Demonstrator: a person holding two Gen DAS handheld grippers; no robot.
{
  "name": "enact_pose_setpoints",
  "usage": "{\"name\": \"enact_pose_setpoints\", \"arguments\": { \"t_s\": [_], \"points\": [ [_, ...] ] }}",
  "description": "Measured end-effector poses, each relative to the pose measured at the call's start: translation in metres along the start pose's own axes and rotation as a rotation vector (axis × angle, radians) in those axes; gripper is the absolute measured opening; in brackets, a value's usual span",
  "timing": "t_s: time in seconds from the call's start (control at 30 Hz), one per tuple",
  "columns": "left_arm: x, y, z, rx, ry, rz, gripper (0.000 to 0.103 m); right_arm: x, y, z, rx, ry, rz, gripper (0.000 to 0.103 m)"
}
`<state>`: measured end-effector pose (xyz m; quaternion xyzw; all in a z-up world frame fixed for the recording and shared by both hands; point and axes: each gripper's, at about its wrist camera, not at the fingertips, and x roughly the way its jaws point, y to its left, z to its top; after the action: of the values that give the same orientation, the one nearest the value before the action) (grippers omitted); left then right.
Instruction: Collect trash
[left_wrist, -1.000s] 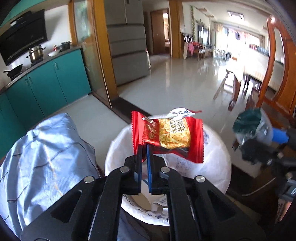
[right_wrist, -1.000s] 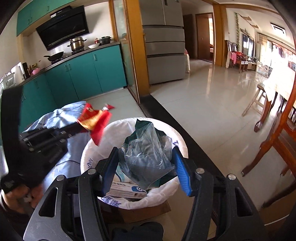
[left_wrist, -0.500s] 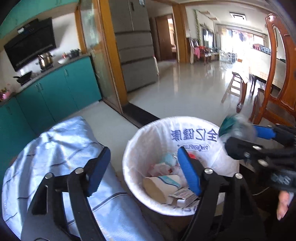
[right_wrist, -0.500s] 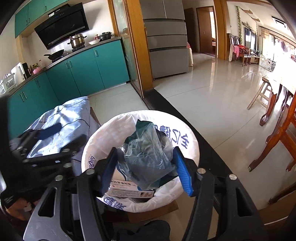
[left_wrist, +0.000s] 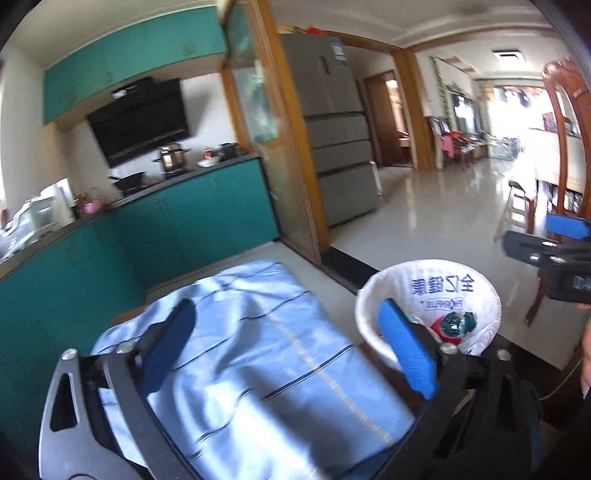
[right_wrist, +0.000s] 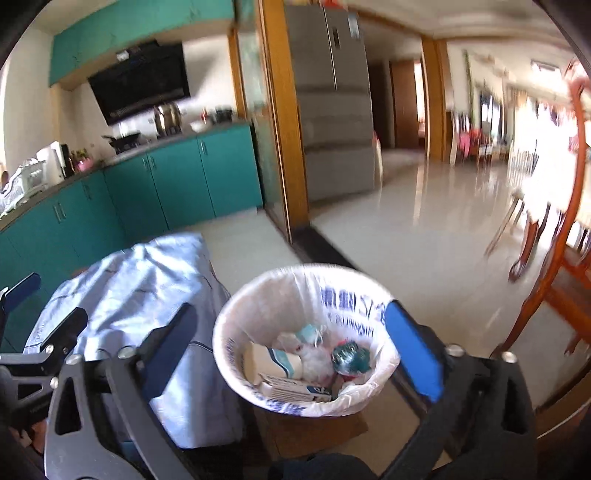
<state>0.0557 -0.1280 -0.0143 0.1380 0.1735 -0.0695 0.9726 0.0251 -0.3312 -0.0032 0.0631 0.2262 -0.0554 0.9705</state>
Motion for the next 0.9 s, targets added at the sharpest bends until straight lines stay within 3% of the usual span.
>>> {"name": "enact_pose_setpoints", "arguments": {
  "t_s": [0.2,0.37,0.57,0.9],
  "points": [
    [-0.061,0.028,-0.011,0.003,-0.033,0.088,0.100,-0.069,0.034,-0.016,-0.033,-0.069,-0.030,0.100],
    [-0.104,0.049,-0.009,-0.049,-0.065,0.070,0.100,-0.109,0.059,-0.024,-0.102,-0.121,-0.039,0.100],
    [-0.125,0.070,-0.009,-0.117,-0.068,0.083,0.100,-0.127,0.074,-0.026,-0.132,-0.142,-0.044,0.100],
    [-0.129,0.085,-0.010,-0.140,-0.051,0.103,0.100,-0.137,0.084,-0.027,-0.132,-0.150,-0.057,0.100]
  ]
}}
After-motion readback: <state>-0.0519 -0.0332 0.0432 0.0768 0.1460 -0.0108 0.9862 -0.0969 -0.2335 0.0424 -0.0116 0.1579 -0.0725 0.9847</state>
